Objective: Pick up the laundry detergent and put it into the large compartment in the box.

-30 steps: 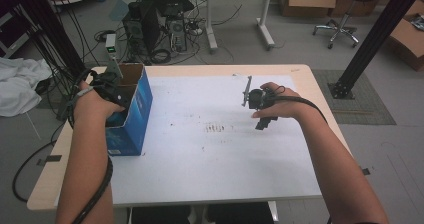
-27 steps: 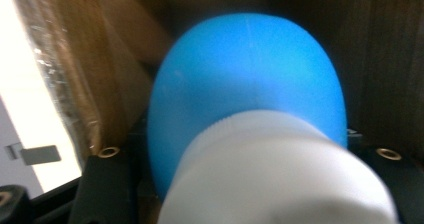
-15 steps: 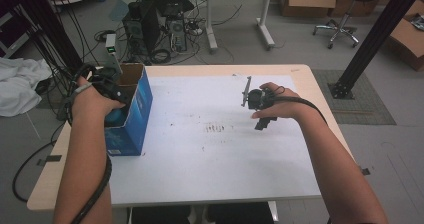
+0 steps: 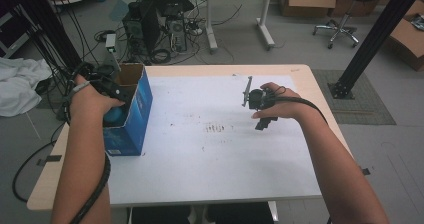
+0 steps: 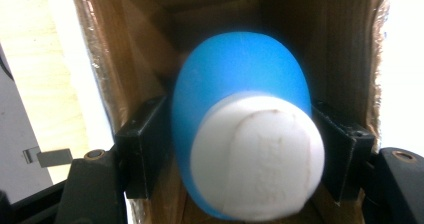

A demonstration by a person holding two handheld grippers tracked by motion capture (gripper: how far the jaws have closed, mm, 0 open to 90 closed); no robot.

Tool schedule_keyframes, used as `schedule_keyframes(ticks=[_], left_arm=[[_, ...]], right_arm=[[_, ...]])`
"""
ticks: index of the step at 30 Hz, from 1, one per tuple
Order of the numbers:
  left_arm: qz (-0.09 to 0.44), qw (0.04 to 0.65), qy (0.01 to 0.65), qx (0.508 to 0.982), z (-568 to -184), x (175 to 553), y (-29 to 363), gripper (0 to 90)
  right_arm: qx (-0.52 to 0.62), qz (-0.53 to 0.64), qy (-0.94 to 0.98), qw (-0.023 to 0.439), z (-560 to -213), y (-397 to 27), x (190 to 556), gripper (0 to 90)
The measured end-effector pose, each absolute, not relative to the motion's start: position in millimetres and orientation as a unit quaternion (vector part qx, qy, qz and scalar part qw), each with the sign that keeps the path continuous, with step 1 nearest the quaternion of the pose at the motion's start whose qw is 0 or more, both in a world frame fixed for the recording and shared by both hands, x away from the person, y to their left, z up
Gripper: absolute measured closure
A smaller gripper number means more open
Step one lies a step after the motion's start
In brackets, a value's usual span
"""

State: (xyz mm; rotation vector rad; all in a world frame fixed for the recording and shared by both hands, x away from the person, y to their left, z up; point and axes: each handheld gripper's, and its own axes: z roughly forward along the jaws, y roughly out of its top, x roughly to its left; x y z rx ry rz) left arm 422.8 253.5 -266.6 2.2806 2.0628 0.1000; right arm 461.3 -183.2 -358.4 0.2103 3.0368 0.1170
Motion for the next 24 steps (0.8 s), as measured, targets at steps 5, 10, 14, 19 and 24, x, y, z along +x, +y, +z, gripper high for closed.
schedule_keyframes(ticks=[5, 10, 14, 19, 24], left_arm=[[0.038, 0.033, 0.671, 0.740, -262, 421, 254, 31.0], [0.041, 0.034, 0.668, 0.742, -257, 419, 252, 30.2], [0.043, 0.035, 0.666, 0.744, -252, 418, 249, 29.0], [0.050, 0.034, 0.662, 0.747, -244, 416, 245, 27.0], [0.057, 0.030, 0.655, 0.753, -234, 413, 241, 23.8]], right_arm=[[0.067, 0.038, 0.996, 0.049, -358, -182, 461, 16.1], [0.065, 0.042, 0.996, 0.048, -357, -182, 460, 16.1], [0.066, 0.041, 0.996, 0.049, -357, -183, 460, 16.0], [0.066, 0.041, 0.996, 0.049, -356, -184, 459, 16.1], [0.065, 0.041, 0.996, 0.049, -355, -184, 459, 16.1]])
